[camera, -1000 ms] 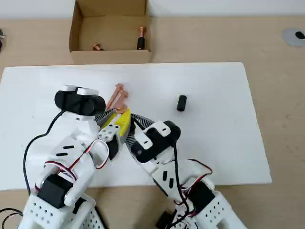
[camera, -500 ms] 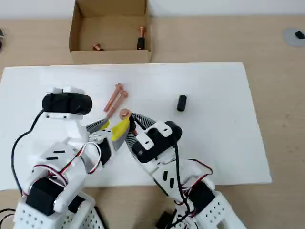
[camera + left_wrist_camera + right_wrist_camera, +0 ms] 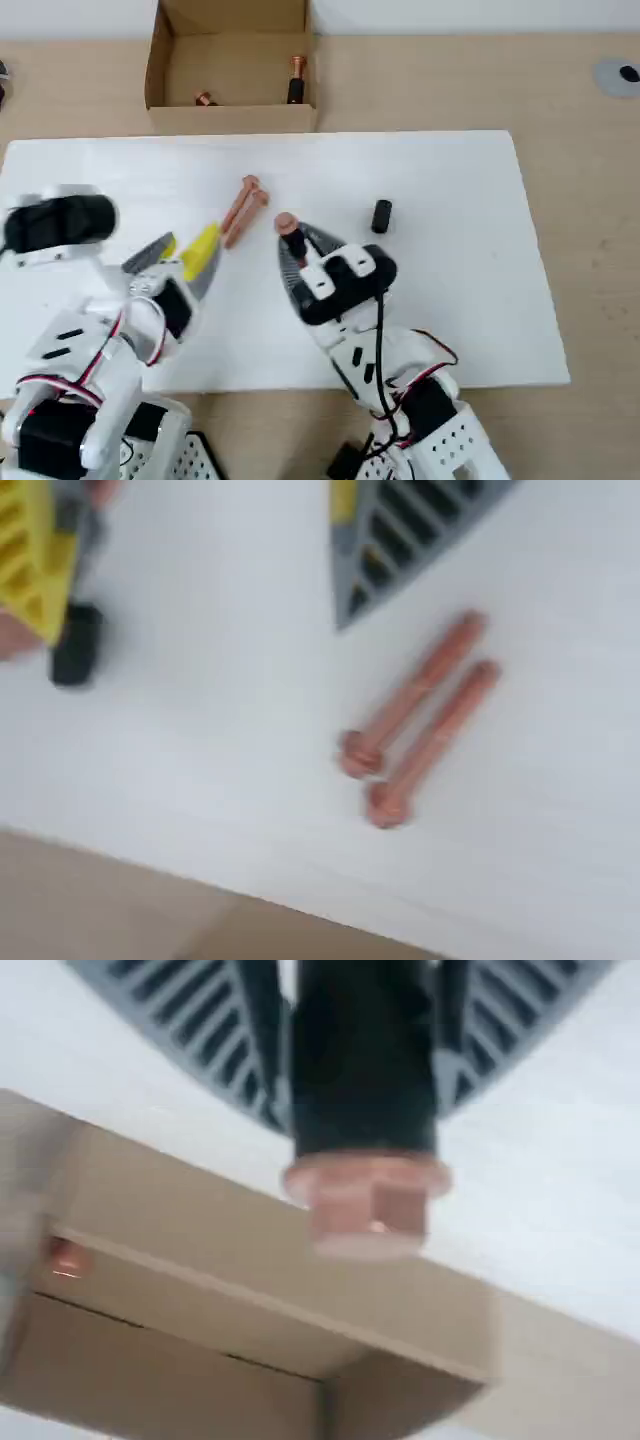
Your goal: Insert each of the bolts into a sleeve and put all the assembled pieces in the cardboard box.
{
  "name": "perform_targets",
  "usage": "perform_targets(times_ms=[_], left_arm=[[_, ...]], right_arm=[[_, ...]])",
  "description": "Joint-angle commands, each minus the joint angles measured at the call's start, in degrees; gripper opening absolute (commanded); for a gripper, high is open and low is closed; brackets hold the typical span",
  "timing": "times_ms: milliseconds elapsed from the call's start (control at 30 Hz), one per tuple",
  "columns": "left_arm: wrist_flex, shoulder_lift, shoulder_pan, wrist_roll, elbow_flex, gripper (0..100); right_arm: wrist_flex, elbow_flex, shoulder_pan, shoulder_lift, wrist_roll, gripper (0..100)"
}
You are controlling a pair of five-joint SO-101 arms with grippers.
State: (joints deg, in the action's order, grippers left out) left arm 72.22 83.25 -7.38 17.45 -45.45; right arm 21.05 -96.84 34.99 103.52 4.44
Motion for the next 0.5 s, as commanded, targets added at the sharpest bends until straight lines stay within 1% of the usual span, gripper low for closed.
perform_targets(times_ms=[0, 133, 233, 400, 467], left_arm=[[0.35, -0.31, 5.8, 0.79, 1.41, 19], [-1.32, -0.48, 9.14, 0.62, -4.31, 19], [-3.96, -0.4, 10.2, 0.44, -10.2, 19], [-13.45, -0.22, 10.37, 0.0, -18.81, 19], [-16.62, -0.22, 10.37, -1.58, -21.01, 19]], right_arm=[[-2.64, 4.35, -2.86, 4.7, -2.11, 1.0], [-7.03, 8.84, -2.86, -2.51, -4.66, 1.0], [-8.88, 14.81, -3.03, -12.0, -5.1, 1.0], [-12.48, 28.62, -3.03, -33.27, -5.1, 1.0], [-13.89, 34.42, -3.03, -42.07, -5.1, 1.0]])
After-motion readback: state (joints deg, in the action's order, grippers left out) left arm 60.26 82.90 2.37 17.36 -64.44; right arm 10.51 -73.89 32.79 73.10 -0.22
